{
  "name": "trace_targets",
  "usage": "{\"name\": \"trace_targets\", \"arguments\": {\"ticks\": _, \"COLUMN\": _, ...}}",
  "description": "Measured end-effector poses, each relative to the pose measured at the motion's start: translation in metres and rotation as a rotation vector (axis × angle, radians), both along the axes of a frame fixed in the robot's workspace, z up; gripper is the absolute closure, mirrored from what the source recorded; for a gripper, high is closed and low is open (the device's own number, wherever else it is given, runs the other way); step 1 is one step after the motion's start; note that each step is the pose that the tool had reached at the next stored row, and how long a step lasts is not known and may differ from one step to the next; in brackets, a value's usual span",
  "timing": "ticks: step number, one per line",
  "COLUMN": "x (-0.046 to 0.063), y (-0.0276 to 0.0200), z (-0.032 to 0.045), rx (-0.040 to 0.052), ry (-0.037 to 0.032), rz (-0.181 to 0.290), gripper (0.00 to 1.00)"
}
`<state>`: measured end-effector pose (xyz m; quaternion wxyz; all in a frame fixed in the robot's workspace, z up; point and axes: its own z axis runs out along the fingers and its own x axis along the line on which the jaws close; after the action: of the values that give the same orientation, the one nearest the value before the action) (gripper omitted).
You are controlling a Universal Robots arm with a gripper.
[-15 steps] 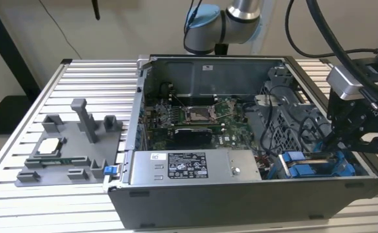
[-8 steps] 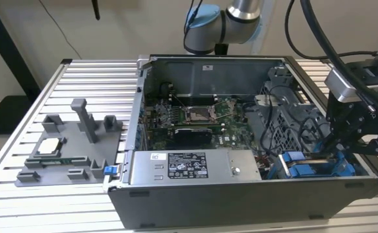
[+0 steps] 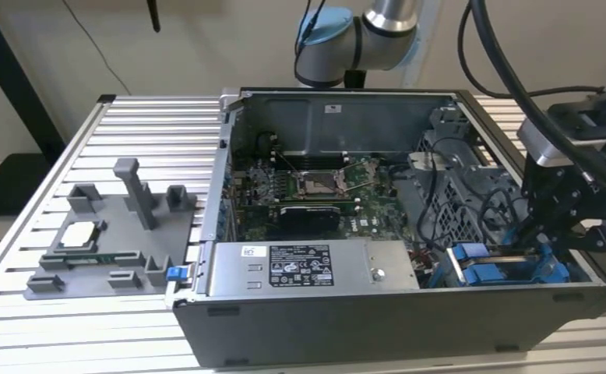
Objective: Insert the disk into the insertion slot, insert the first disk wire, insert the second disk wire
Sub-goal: 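Insert the first disk wire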
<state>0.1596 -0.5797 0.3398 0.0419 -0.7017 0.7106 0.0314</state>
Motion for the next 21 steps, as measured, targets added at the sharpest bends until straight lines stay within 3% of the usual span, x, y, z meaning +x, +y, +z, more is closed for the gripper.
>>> {"name": "trace_targets", "arguments": {"ticks": 14, "x": -0.0001, "y": 0.0000, "z": -0.0092, "rx": -0.0007, "ry": 0.0007, "rz": -0.042, "gripper": 1.00}}
{"name": "trace_targets", "arguments": {"ticks": 15, "x": -0.0001, "y": -0.0001, "z": -0.0097, "rx": 0.0004, "ry": 0.0008, "rz": -0.044, "gripper": 0.00}}
{"name": "trace_targets", "arguments": {"ticks": 21, "x": -0.0008, "y": -0.0002, "z": -0.0006, "rx": 0.0012, "ry": 0.0015, "rz": -0.052, "gripper": 0.00}}
